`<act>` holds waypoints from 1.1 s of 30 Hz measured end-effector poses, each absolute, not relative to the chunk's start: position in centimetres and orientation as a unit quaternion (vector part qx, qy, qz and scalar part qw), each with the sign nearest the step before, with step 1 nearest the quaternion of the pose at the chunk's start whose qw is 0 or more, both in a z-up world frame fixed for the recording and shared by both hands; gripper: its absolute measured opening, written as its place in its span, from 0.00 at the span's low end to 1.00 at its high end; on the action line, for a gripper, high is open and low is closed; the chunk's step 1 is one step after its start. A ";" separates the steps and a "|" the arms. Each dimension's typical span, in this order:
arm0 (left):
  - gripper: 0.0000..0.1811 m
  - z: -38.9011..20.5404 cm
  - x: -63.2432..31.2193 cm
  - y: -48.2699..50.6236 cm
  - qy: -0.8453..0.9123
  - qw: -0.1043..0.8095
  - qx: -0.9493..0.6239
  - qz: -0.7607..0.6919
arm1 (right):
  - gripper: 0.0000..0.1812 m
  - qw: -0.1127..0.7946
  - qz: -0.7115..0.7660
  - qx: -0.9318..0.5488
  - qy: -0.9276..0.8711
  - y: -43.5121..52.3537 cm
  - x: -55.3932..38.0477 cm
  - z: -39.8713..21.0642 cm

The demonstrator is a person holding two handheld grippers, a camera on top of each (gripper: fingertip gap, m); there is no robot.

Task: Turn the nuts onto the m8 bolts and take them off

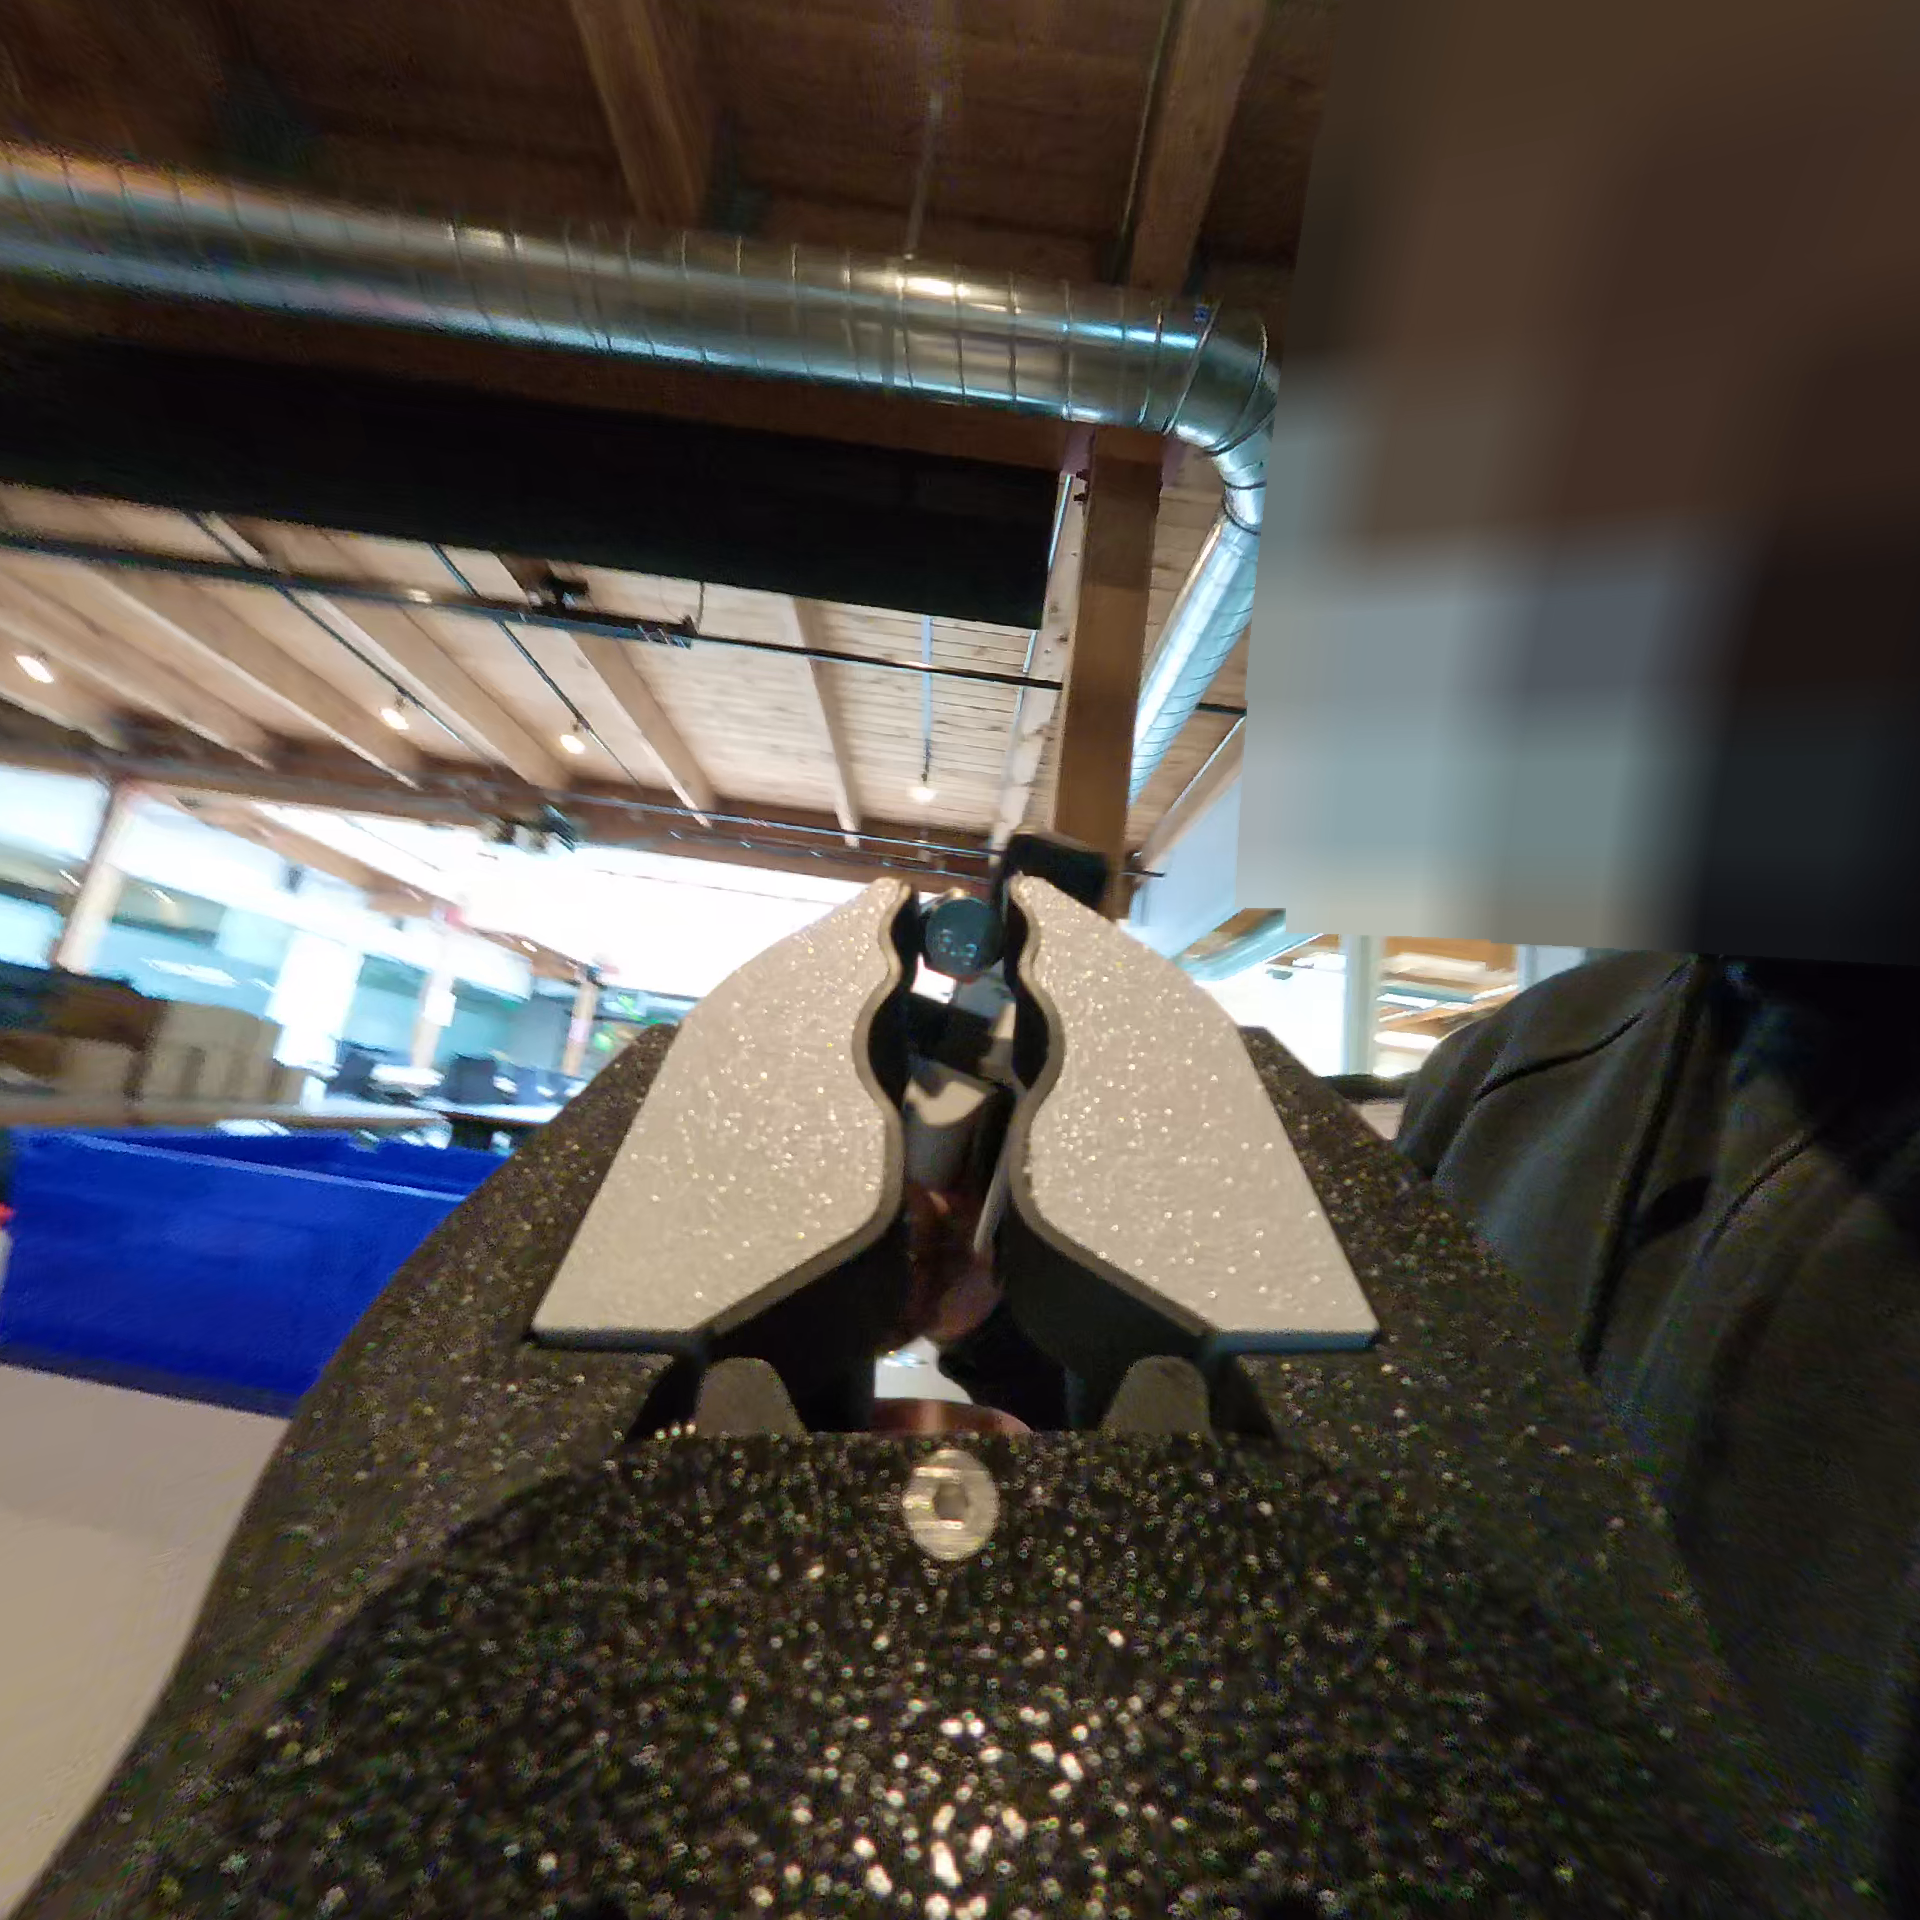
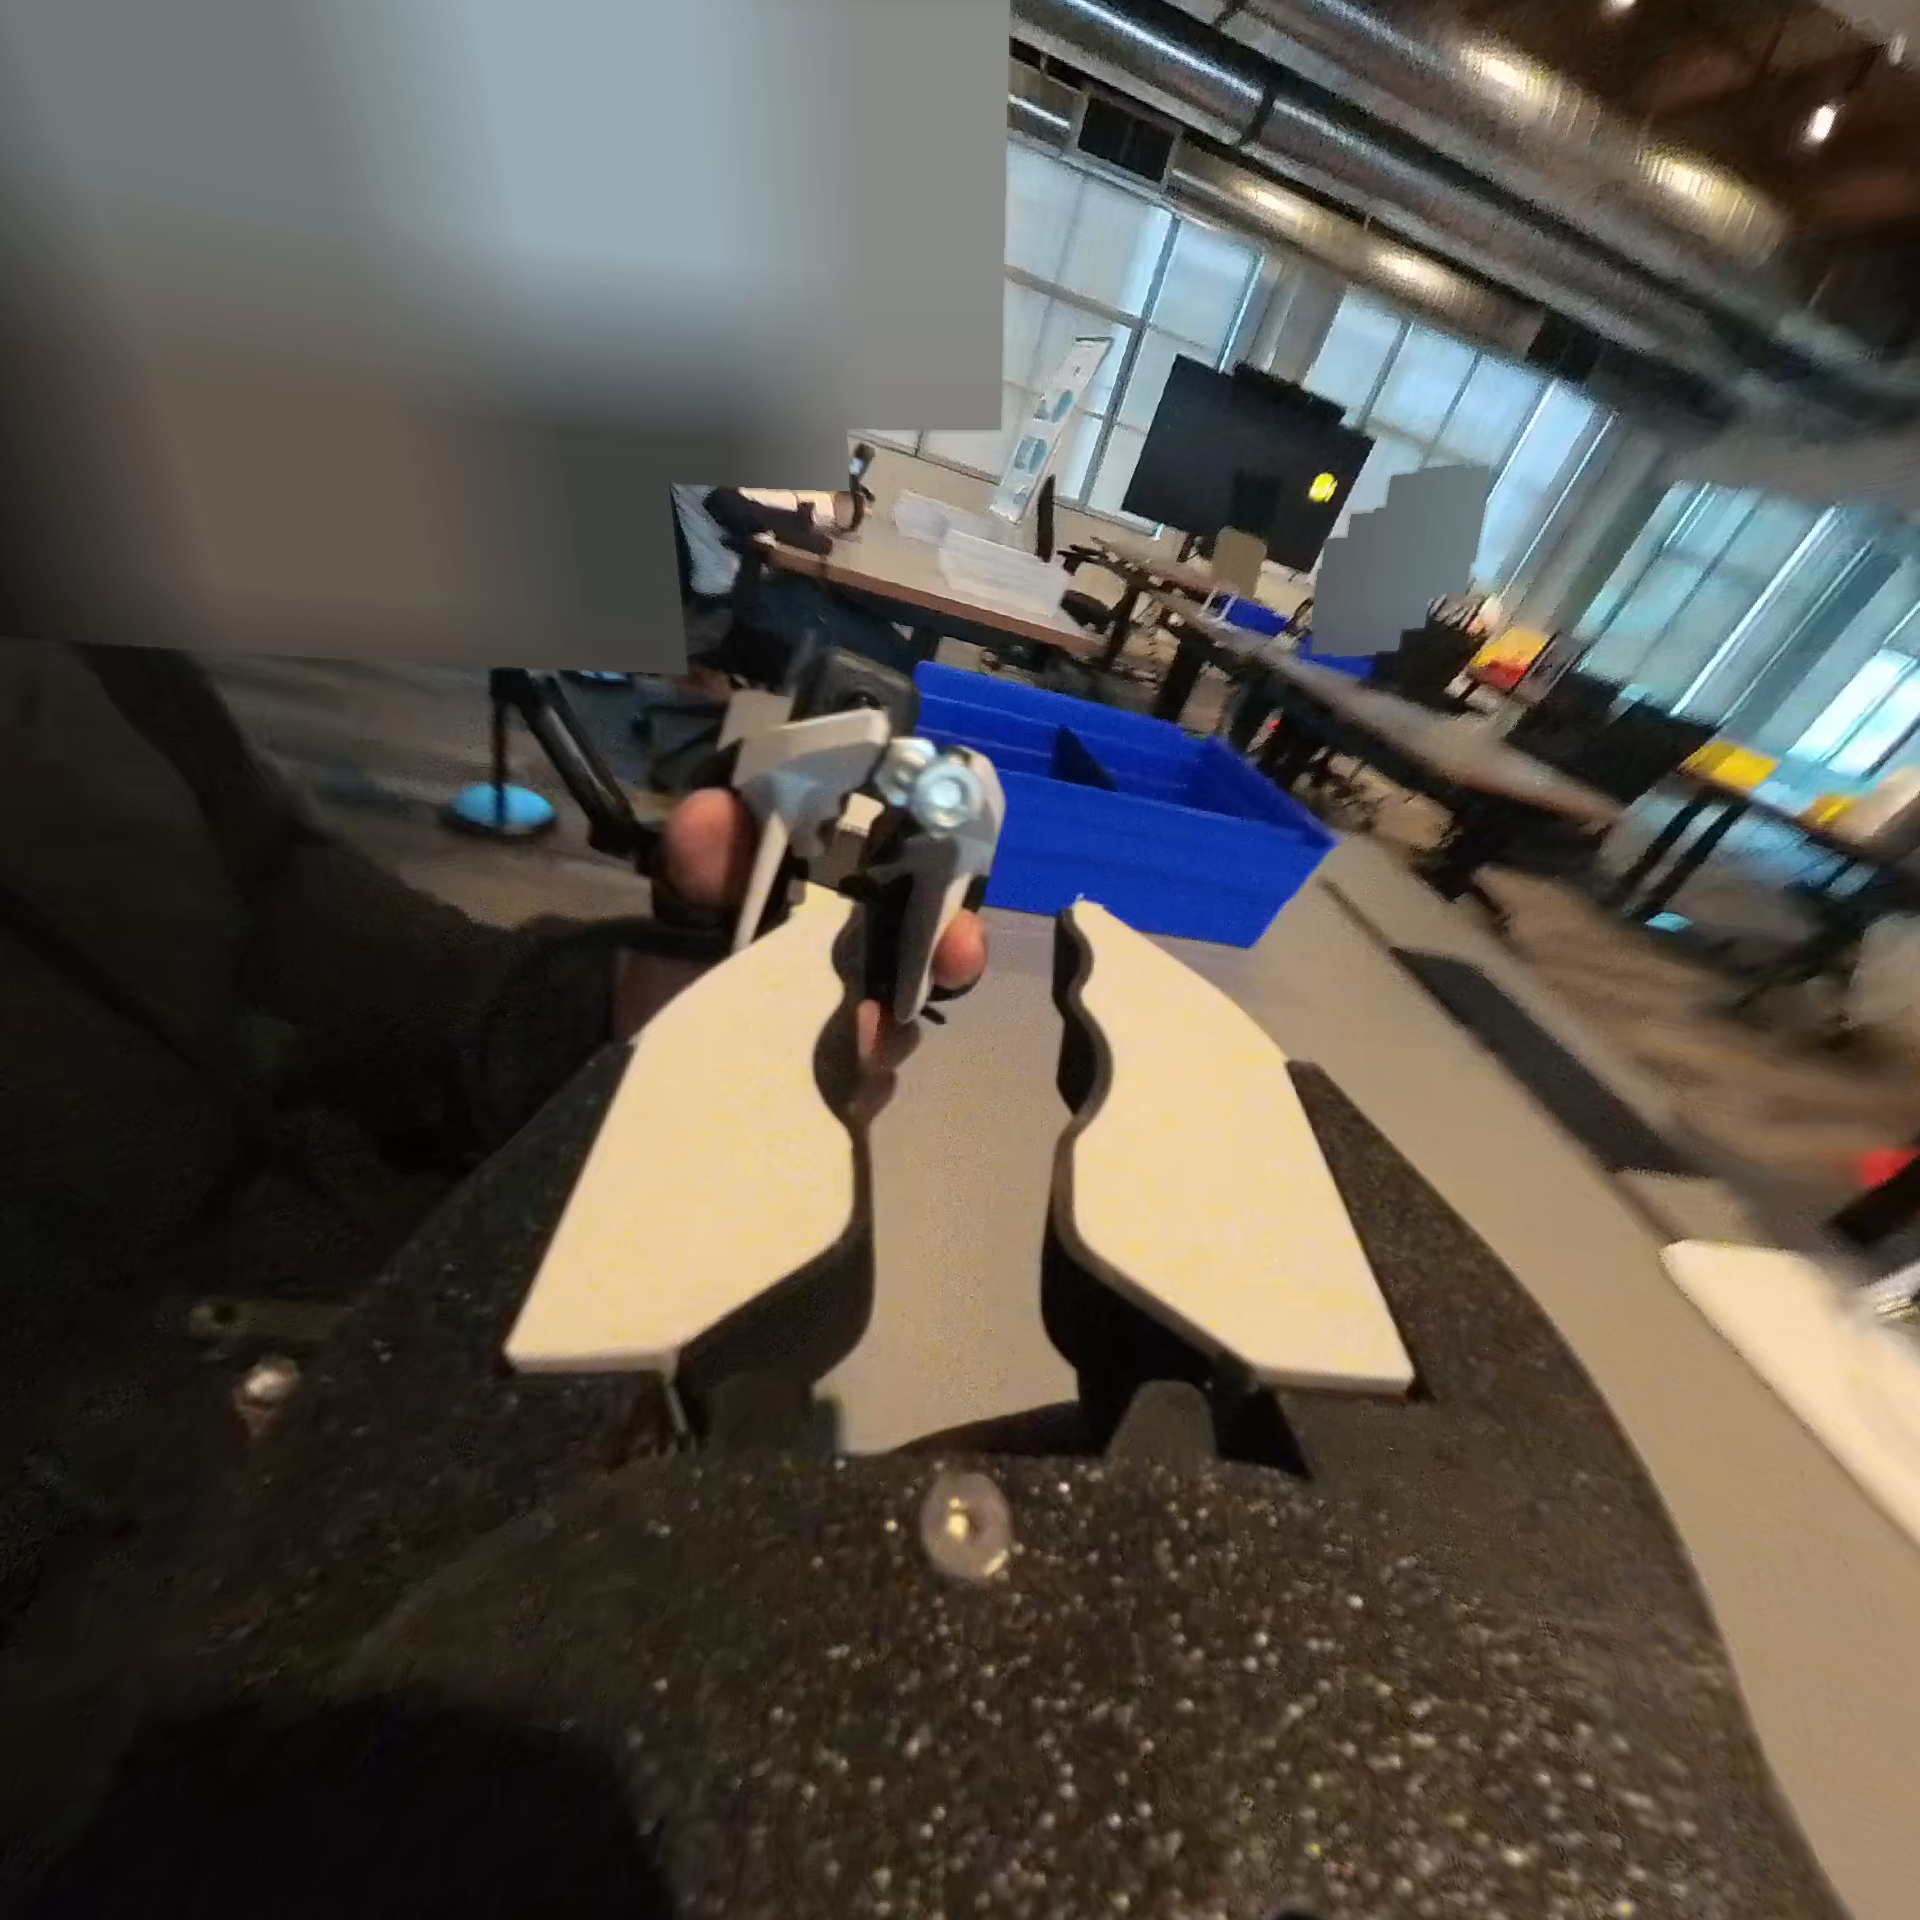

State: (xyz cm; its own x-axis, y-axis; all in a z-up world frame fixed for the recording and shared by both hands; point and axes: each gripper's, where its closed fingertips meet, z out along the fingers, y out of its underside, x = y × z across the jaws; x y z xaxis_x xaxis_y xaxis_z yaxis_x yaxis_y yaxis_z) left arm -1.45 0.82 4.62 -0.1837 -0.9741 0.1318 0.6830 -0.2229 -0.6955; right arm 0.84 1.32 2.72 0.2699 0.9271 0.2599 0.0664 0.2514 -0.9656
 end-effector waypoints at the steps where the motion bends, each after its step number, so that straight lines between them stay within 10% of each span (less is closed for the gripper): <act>1: 0.08 4.5 -1.3 1.0 0.251 0.558 -0.292 -0.735 | 0.18 0.631 0.322 -0.490 -0.508 1.0 0.9 2.9; 16: 0.08 2.8 1.1 0.9 0.289 0.457 -0.343 -0.768 | 0.09 0.661 0.192 -0.448 -0.571 0.6 0.8 2.2; 28: 0.08 1.4 1.0 -0.4 0.434 0.559 -0.359 -0.609 | 0.08 0.446 0.506 -0.570 -0.468 -0.4 0.6 0.9; 33: 0.08 2.2 0.6 0.0 0.380 0.542 -0.349 -0.663 | 0.18 0.509 0.458 -0.550 -0.478 0.7 0.8 1.2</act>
